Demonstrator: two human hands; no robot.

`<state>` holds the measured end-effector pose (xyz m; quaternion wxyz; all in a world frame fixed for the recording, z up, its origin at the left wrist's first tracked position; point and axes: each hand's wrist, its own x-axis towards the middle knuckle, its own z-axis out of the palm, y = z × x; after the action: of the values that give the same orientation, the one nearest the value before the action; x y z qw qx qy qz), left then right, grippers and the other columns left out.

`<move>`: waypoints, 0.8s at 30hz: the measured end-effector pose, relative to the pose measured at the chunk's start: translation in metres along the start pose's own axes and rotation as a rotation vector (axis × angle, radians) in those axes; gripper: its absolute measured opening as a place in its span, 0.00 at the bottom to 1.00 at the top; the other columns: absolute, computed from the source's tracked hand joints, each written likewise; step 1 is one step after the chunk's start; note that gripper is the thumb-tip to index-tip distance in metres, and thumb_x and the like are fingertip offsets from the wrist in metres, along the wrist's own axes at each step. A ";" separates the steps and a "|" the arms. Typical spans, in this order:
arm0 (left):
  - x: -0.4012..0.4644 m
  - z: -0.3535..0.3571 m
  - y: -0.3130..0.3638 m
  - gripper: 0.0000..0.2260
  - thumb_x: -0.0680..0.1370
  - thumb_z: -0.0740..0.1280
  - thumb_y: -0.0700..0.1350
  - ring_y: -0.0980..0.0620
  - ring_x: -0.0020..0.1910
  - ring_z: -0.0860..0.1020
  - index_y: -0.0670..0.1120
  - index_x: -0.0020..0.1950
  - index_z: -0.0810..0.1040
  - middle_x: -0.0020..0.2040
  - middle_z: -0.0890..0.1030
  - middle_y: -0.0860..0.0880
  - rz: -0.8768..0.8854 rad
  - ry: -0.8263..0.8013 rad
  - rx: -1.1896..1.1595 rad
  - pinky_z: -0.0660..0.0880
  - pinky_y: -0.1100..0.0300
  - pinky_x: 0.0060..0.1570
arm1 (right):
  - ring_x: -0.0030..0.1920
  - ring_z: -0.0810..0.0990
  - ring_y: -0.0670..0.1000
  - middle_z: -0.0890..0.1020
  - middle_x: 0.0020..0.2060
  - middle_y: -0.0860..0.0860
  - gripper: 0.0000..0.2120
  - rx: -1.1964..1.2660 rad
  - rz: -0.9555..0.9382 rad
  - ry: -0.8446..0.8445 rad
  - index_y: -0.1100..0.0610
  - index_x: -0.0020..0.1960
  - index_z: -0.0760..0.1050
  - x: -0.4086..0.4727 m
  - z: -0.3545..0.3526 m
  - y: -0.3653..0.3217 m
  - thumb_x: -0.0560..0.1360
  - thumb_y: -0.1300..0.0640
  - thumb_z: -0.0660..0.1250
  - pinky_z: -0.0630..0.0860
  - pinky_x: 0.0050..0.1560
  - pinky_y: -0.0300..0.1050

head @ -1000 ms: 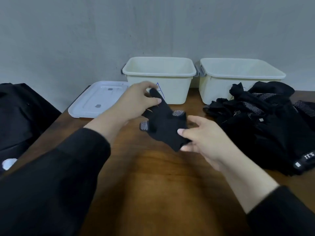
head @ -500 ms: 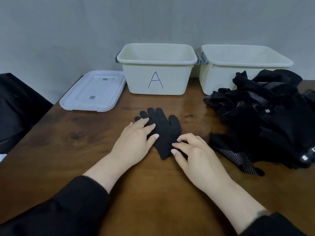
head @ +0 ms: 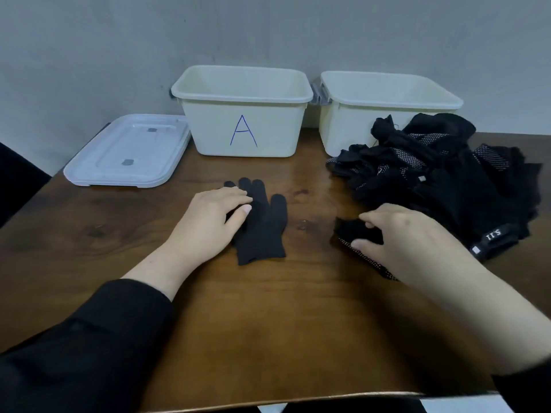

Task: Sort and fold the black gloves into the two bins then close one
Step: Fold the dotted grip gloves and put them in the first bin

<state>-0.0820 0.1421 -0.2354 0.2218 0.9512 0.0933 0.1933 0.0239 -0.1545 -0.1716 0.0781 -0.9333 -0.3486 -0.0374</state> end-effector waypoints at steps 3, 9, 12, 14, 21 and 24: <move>-0.007 0.004 0.019 0.13 0.83 0.63 0.47 0.53 0.68 0.74 0.48 0.65 0.82 0.66 0.80 0.51 0.082 0.023 -0.009 0.65 0.55 0.70 | 0.52 0.79 0.50 0.78 0.52 0.45 0.16 -0.191 -0.031 -0.130 0.51 0.61 0.78 -0.001 0.011 0.004 0.79 0.43 0.67 0.79 0.49 0.45; -0.023 0.008 0.036 0.13 0.84 0.62 0.50 0.58 0.63 0.75 0.51 0.65 0.81 0.62 0.81 0.56 0.132 0.020 -0.042 0.69 0.55 0.66 | 0.46 0.77 0.48 0.77 0.46 0.43 0.04 0.048 -0.094 0.051 0.50 0.51 0.79 0.000 0.031 -0.010 0.80 0.53 0.66 0.76 0.42 0.44; -0.028 0.005 0.042 0.16 0.84 0.61 0.52 0.62 0.67 0.72 0.53 0.71 0.76 0.66 0.78 0.59 0.092 0.056 -0.169 0.67 0.58 0.69 | 0.40 0.81 0.46 0.82 0.44 0.43 0.02 0.595 0.025 0.031 0.46 0.50 0.76 0.004 0.018 -0.036 0.81 0.51 0.65 0.79 0.38 0.43; -0.029 0.004 0.046 0.18 0.83 0.61 0.53 0.62 0.68 0.73 0.56 0.73 0.73 0.66 0.78 0.61 0.042 0.083 -0.360 0.68 0.62 0.68 | 0.38 0.83 0.45 0.85 0.40 0.44 0.04 0.914 0.048 0.031 0.49 0.47 0.77 0.011 0.009 -0.052 0.81 0.54 0.66 0.80 0.42 0.45; -0.027 -0.005 0.049 0.12 0.83 0.65 0.40 0.56 0.63 0.80 0.51 0.65 0.79 0.60 0.84 0.55 -0.164 0.097 -0.911 0.74 0.63 0.62 | 0.45 0.83 0.51 0.84 0.43 0.54 0.06 1.622 0.165 -0.270 0.56 0.47 0.78 0.041 0.011 -0.081 0.81 0.61 0.63 0.78 0.49 0.49; -0.025 -0.007 0.046 0.08 0.81 0.67 0.38 0.55 0.55 0.82 0.46 0.57 0.83 0.54 0.86 0.49 -0.267 0.135 -0.976 0.76 0.61 0.55 | 0.43 0.82 0.51 0.83 0.44 0.55 0.04 1.743 0.143 -0.372 0.58 0.48 0.75 0.050 0.022 -0.084 0.80 0.64 0.63 0.80 0.43 0.45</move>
<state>-0.1031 0.0971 -0.2168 0.6564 0.7020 0.1272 0.2454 0.0063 -0.0560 -0.1769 0.7039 -0.5530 -0.2014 0.3977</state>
